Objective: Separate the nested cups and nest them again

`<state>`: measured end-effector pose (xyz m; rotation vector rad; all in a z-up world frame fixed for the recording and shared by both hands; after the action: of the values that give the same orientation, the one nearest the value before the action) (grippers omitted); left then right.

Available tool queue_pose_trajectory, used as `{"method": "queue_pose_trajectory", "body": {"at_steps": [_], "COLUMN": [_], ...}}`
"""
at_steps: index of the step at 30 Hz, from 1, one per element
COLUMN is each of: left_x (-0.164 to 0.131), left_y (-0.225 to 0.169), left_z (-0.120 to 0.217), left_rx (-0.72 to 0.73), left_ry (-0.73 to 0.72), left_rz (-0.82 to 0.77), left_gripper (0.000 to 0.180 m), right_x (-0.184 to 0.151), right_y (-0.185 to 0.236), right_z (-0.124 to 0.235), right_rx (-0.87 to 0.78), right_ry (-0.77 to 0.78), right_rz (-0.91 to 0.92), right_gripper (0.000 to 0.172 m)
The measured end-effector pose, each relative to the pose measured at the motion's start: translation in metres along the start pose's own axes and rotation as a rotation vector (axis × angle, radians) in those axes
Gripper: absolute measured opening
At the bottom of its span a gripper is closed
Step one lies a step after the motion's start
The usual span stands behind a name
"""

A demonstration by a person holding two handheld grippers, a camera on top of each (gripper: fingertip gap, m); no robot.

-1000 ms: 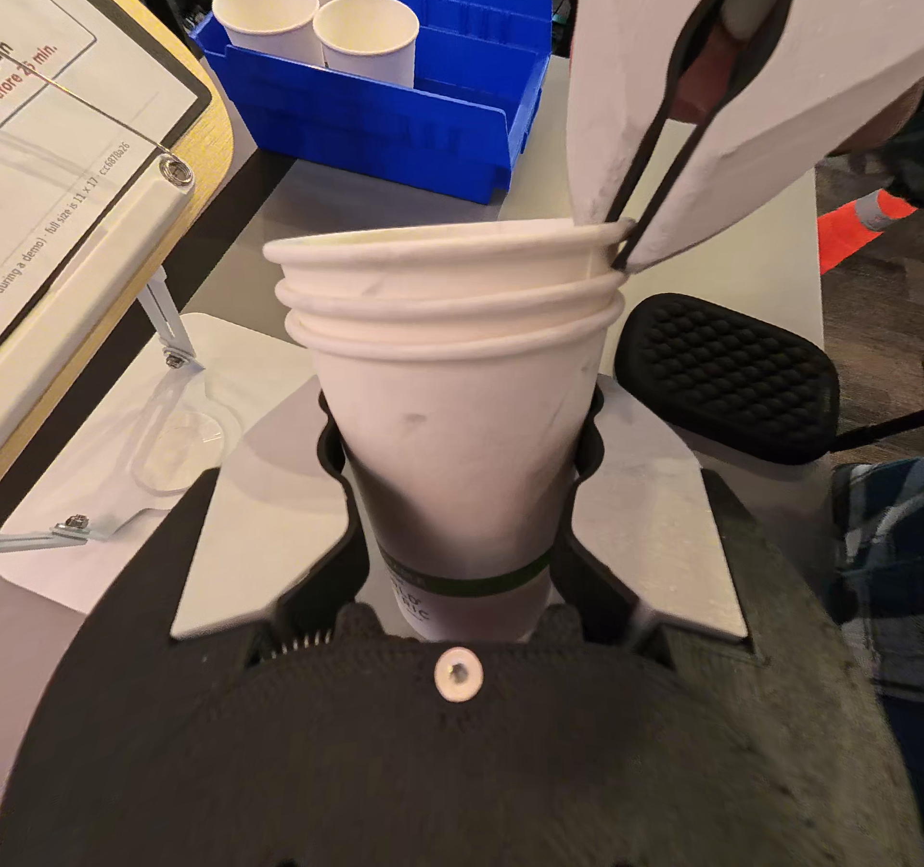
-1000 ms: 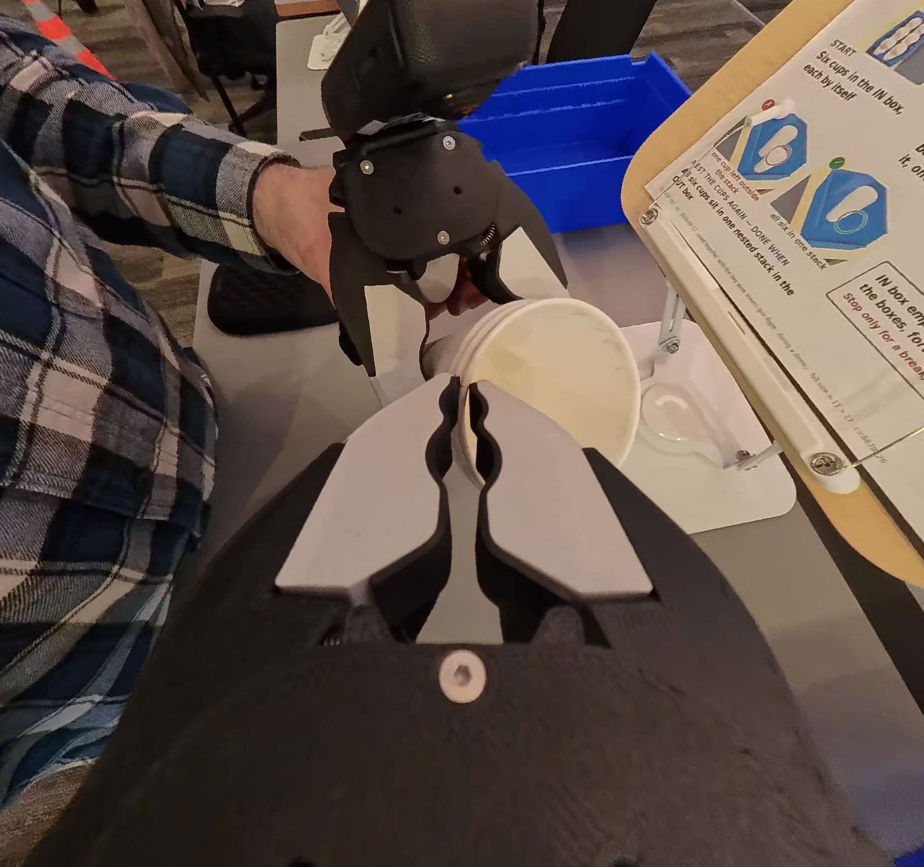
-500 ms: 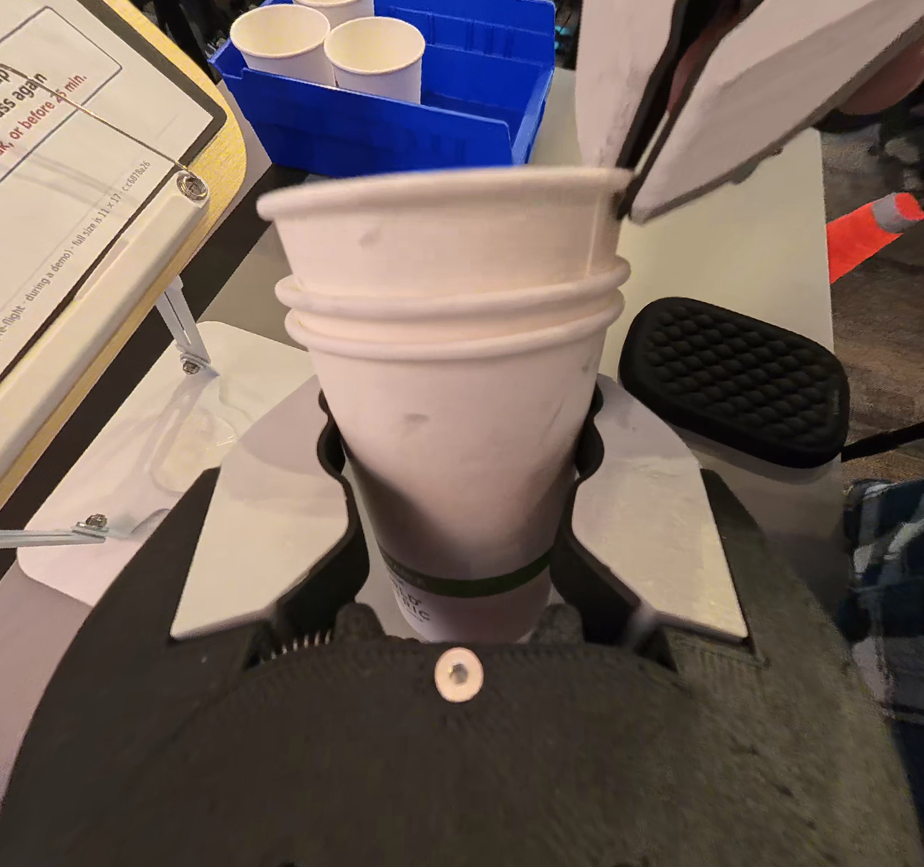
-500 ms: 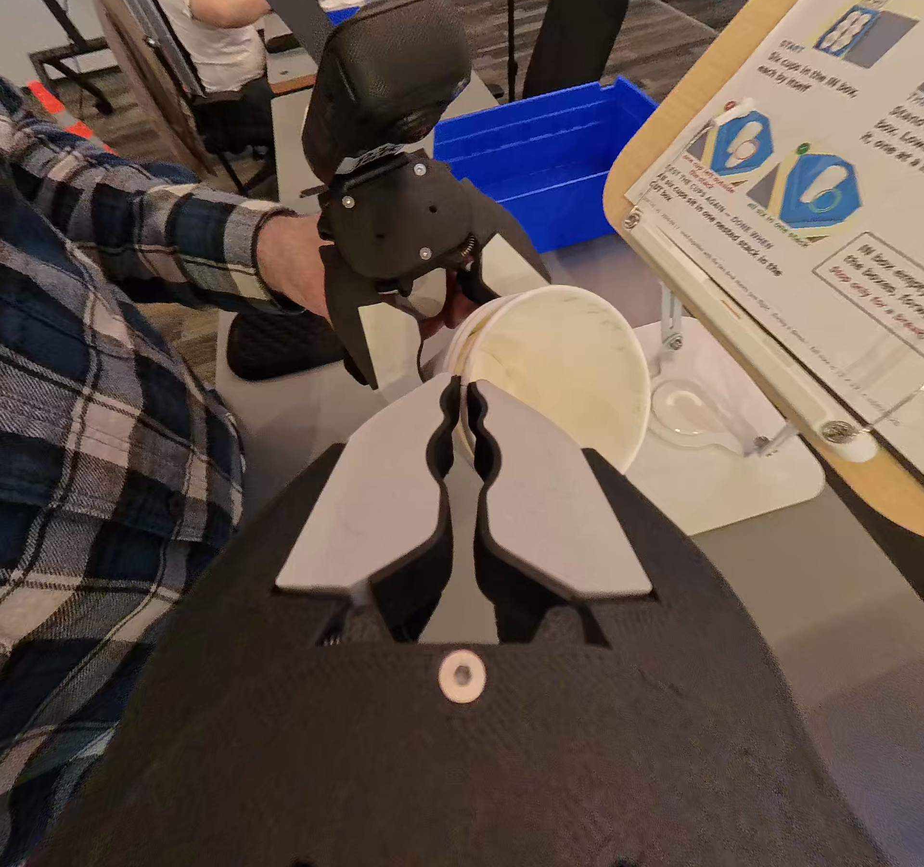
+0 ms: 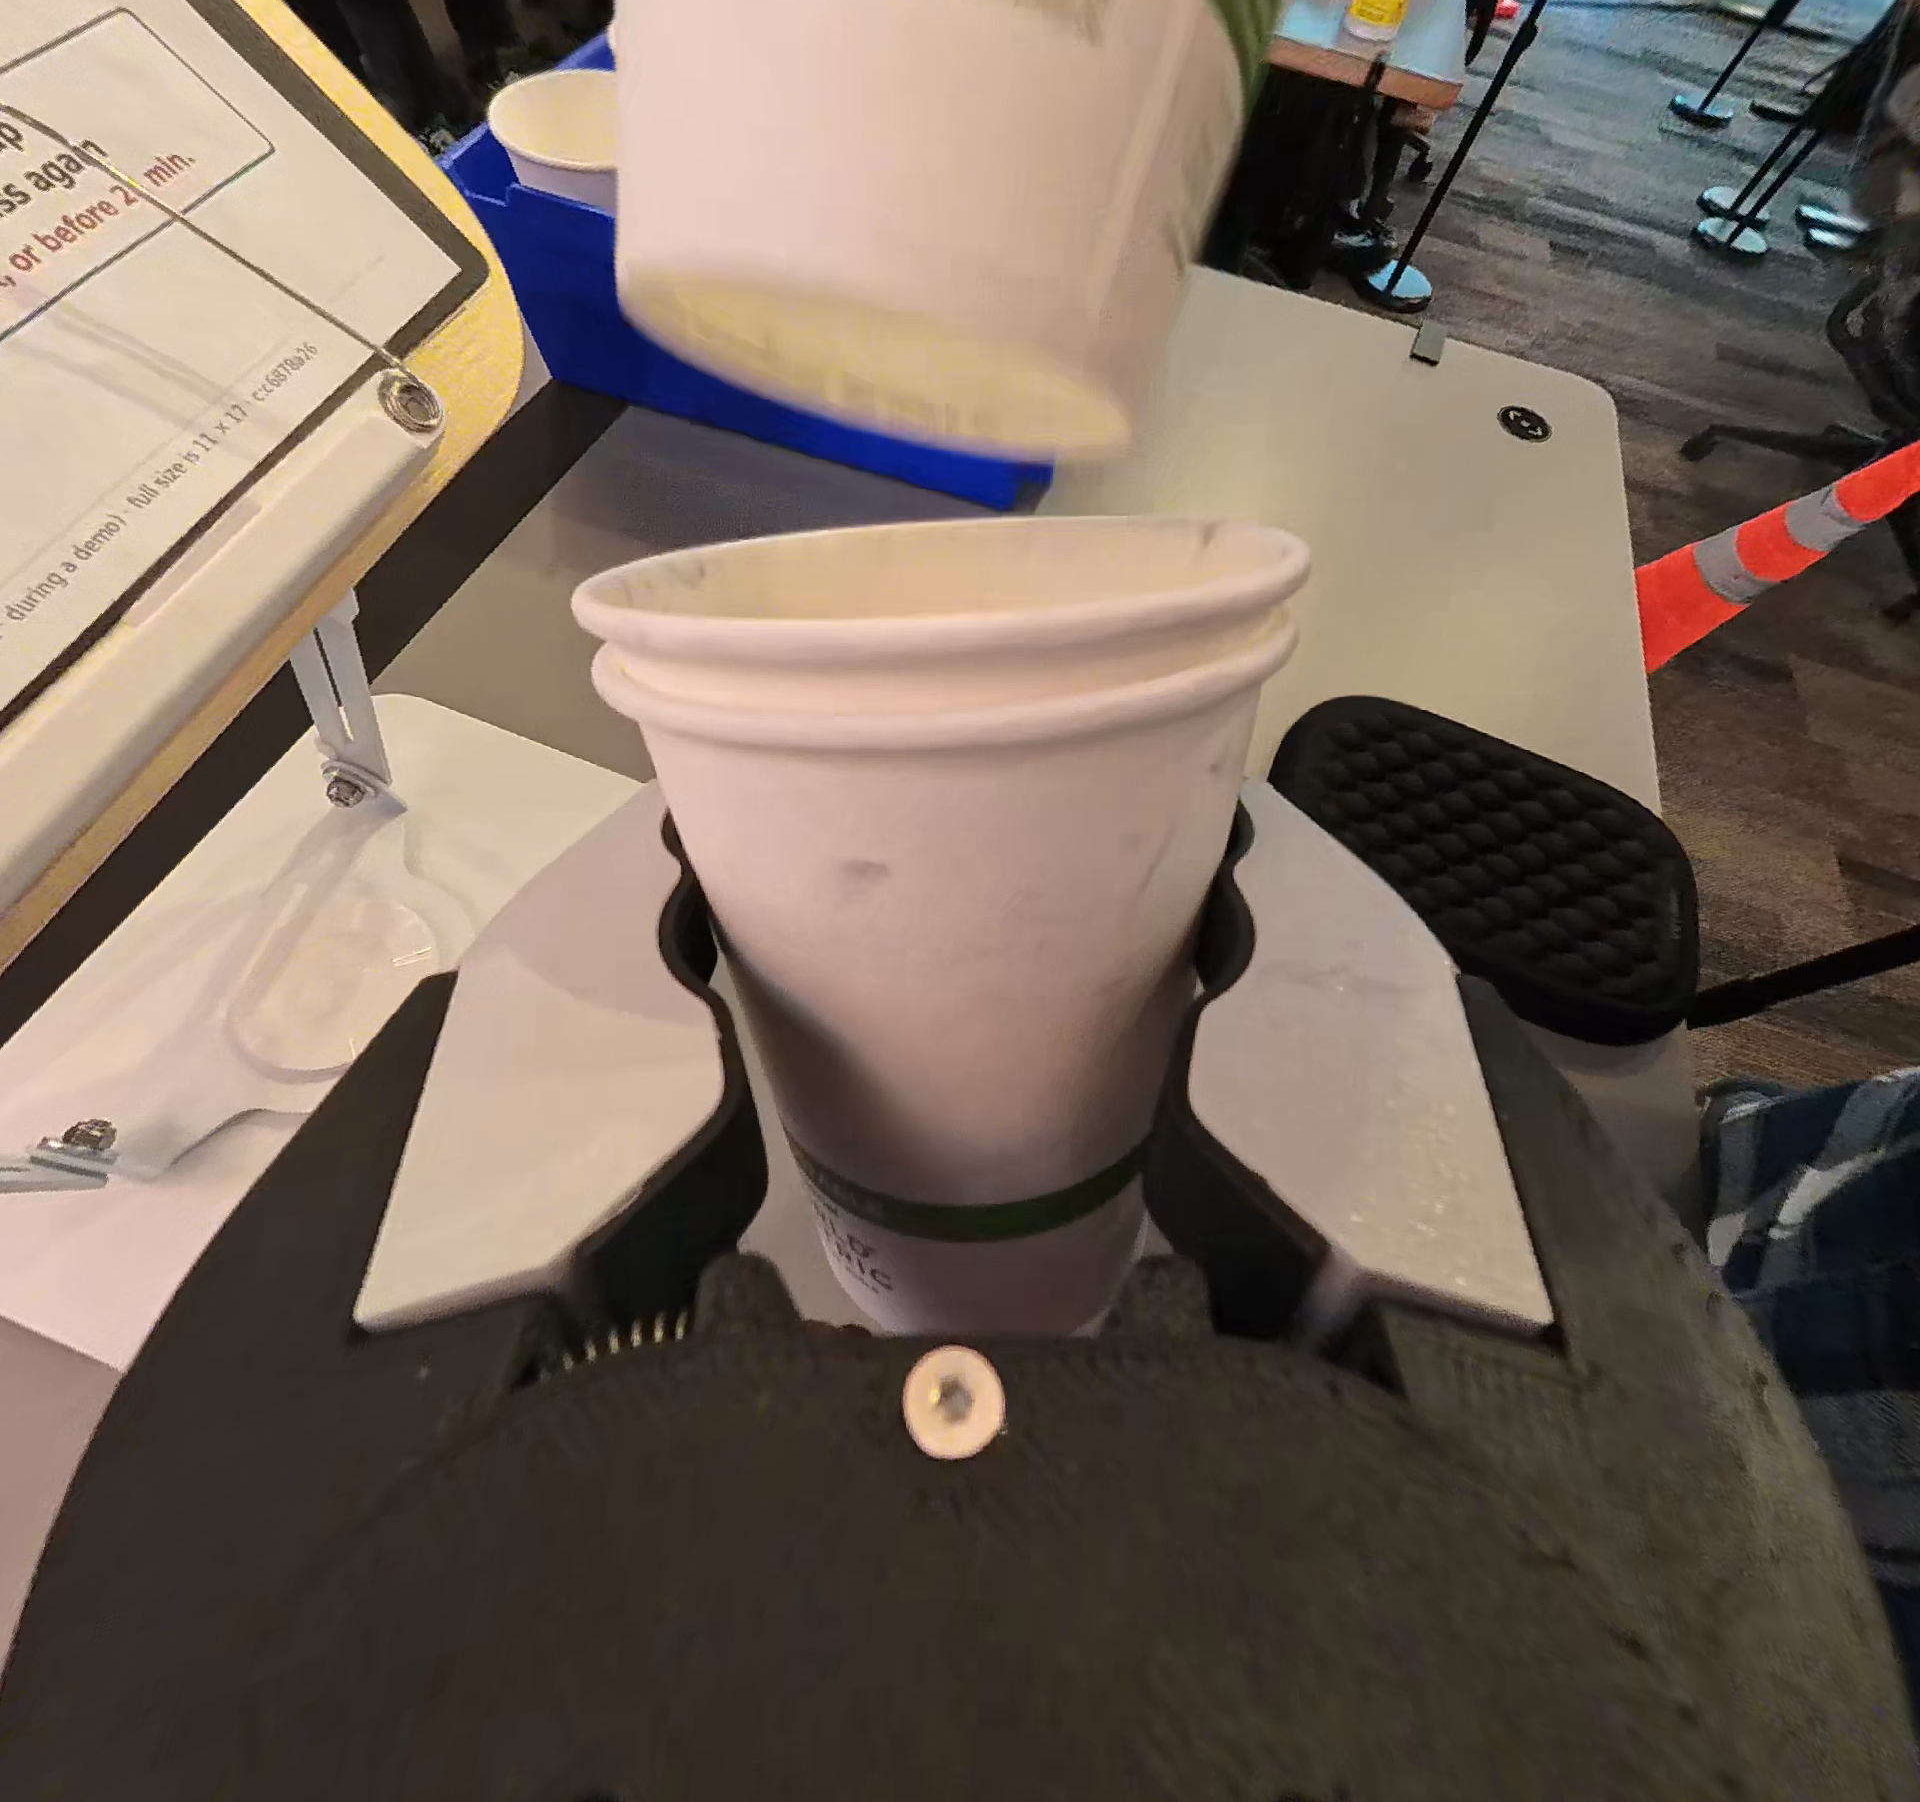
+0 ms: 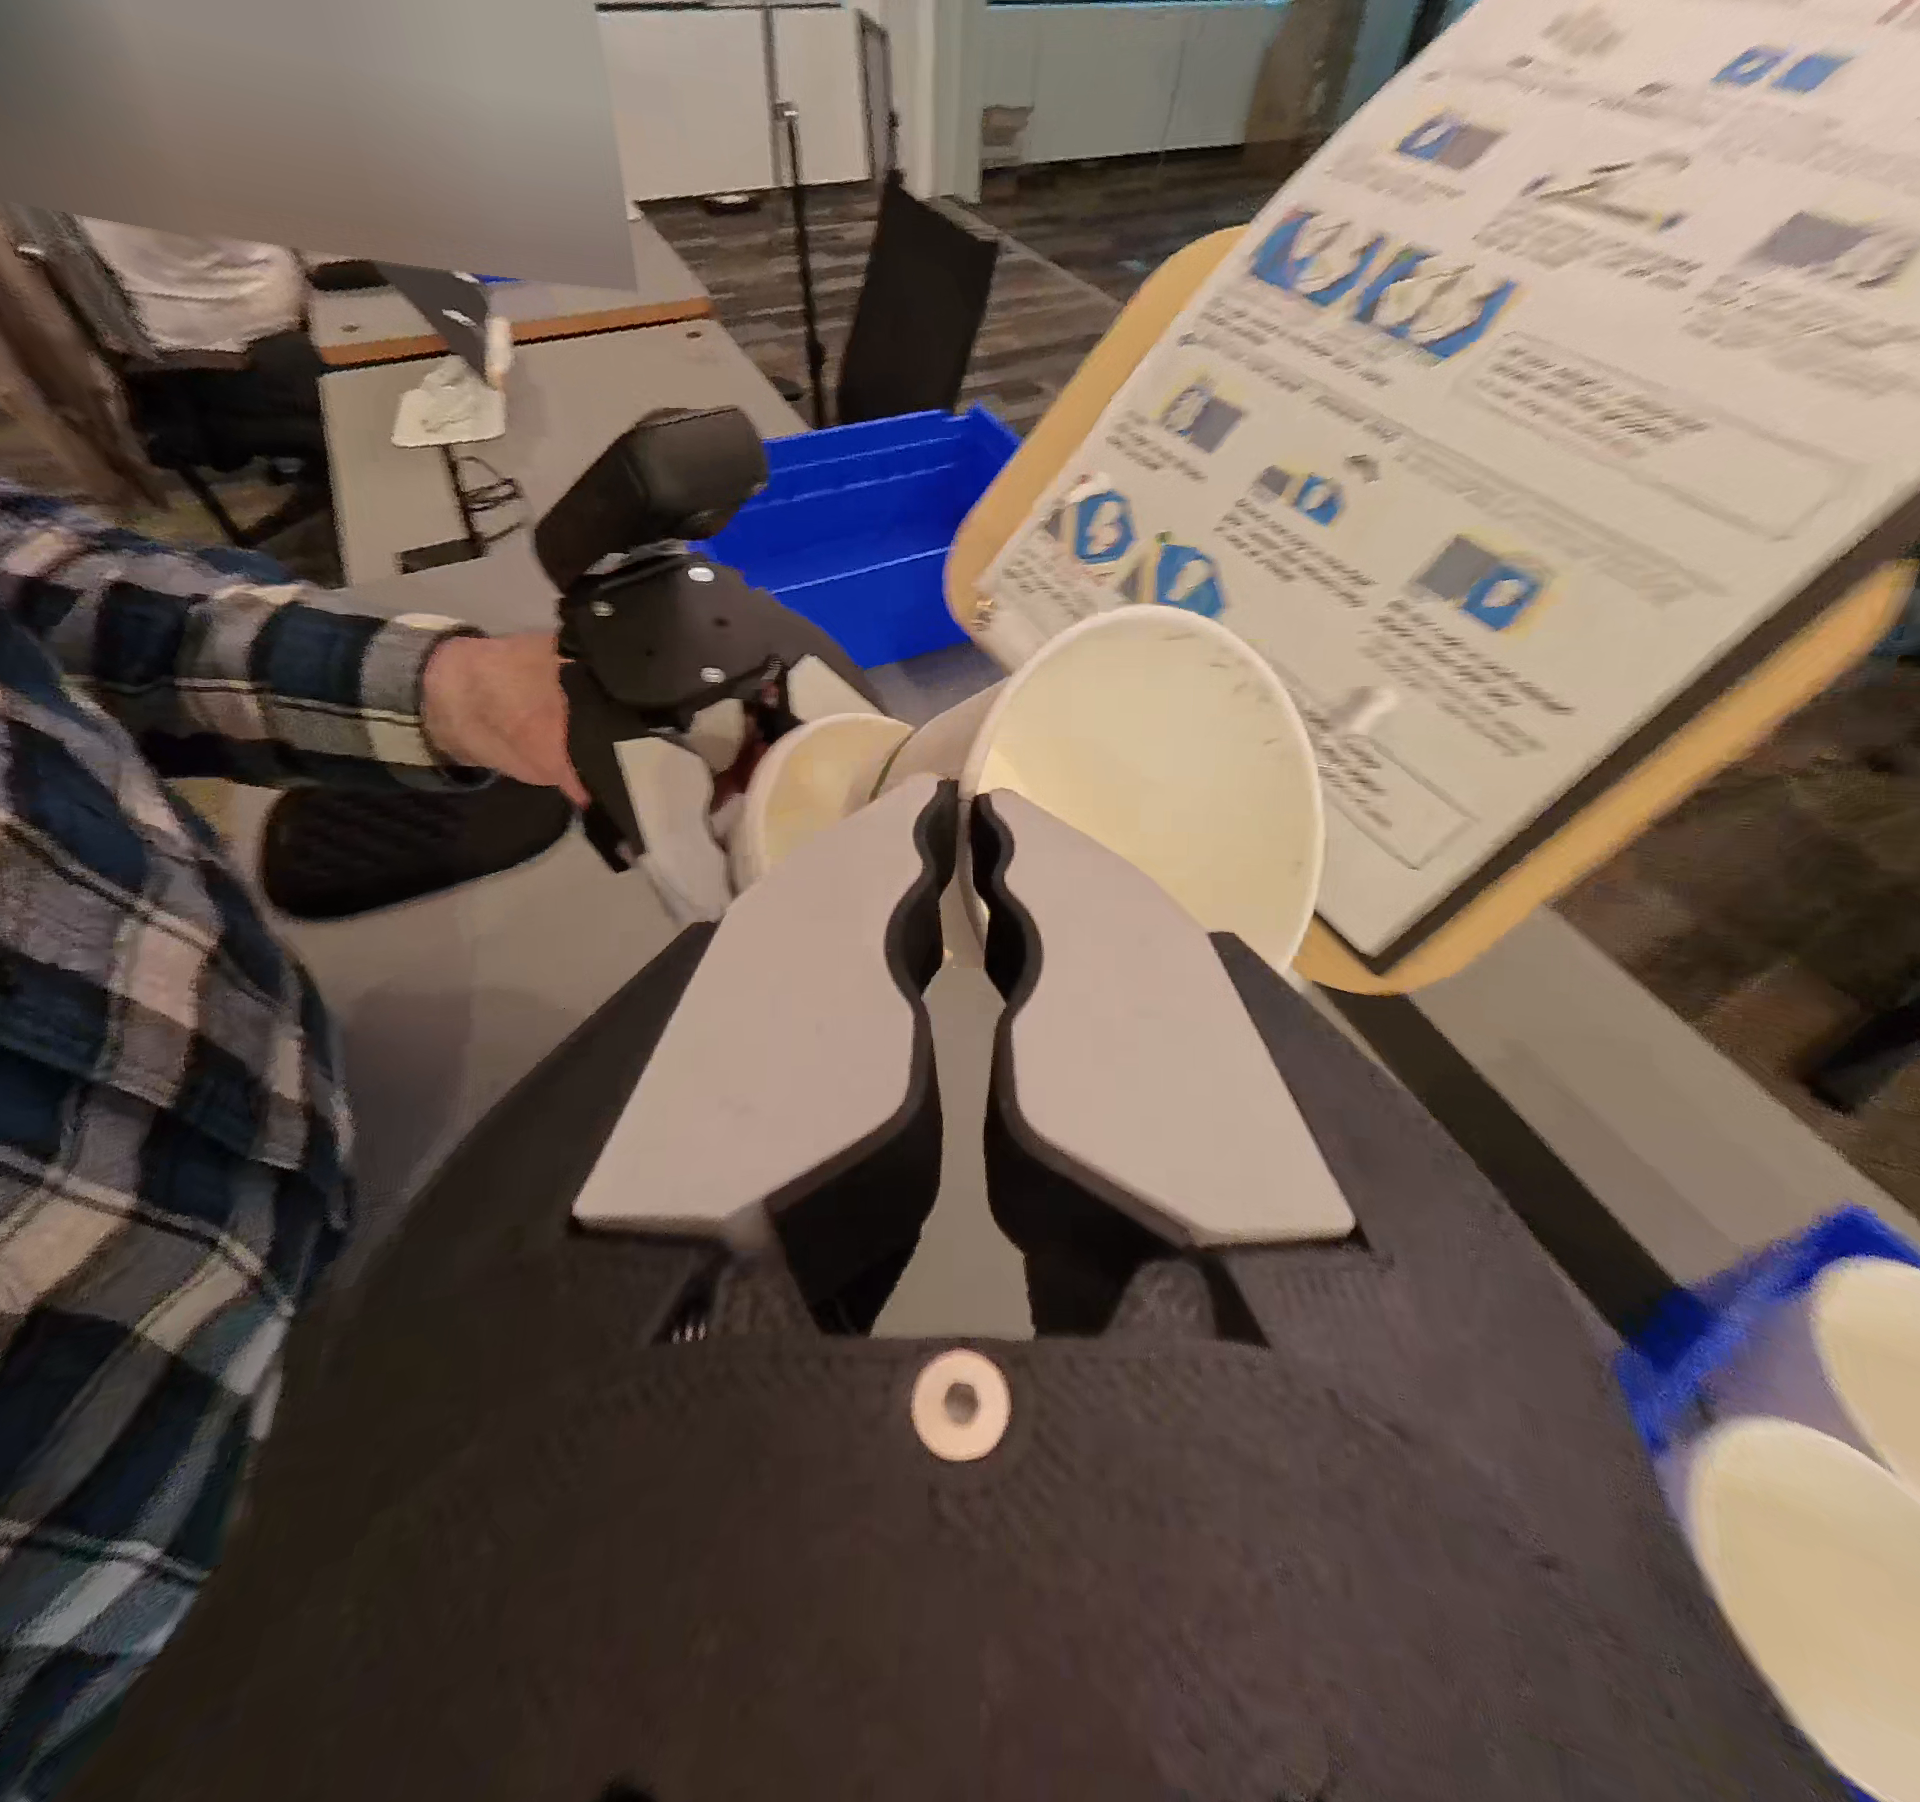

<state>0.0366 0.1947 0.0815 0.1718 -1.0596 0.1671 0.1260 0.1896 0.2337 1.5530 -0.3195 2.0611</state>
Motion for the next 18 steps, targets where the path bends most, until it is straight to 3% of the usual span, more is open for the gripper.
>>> {"method": "queue_pose_trajectory", "body": {"at_steps": [1, 5, 9, 13, 18], "left_x": [0.000, -0.003, -0.007, -0.010, -0.012], "left_y": [0.000, 0.000, 0.000, 0.001, 0.004], "left_z": [0.000, -0.001, -0.001, 0.000, 0.002], "left_rx": [0.000, -0.001, 0.003, 0.014, 0.033], "left_ry": [-0.004, 0.002, 0.004, 0.009, 0.016], "left_rz": [0.004, 0.010, 0.022, 0.029, 0.034], "left_gripper": [0.092, 0.092, 0.092, 0.092, 0.092], "right_x": [0.003, 0.005, -0.021, -0.058, -0.107], "right_y": [-0.012, -0.079, -0.154, -0.211, -0.257], "right_z": [0.011, 0.064, 0.112, 0.137, 0.143], "right_rx": [-0.053, -0.341, -0.607, -0.748, -0.805], "right_ry": [-0.004, 0.037, 0.167, 0.284, 0.401], "right_rz": [0.018, 0.086, 0.118, 0.096, 0.050], "right_gripper": [0.003, 0.003, 0.003, 0.003, 0.003]}}
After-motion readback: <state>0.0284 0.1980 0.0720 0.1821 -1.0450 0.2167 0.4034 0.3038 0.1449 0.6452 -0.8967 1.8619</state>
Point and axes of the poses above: each gripper's, where its closed fingertips meet, z back along the fingers, x out of its top, y = z × x across the jaws, the point moved 1 cm from there along z, back along the fingers, and after that the axes turned 11 degrees about -z, right-handed, at the moved point
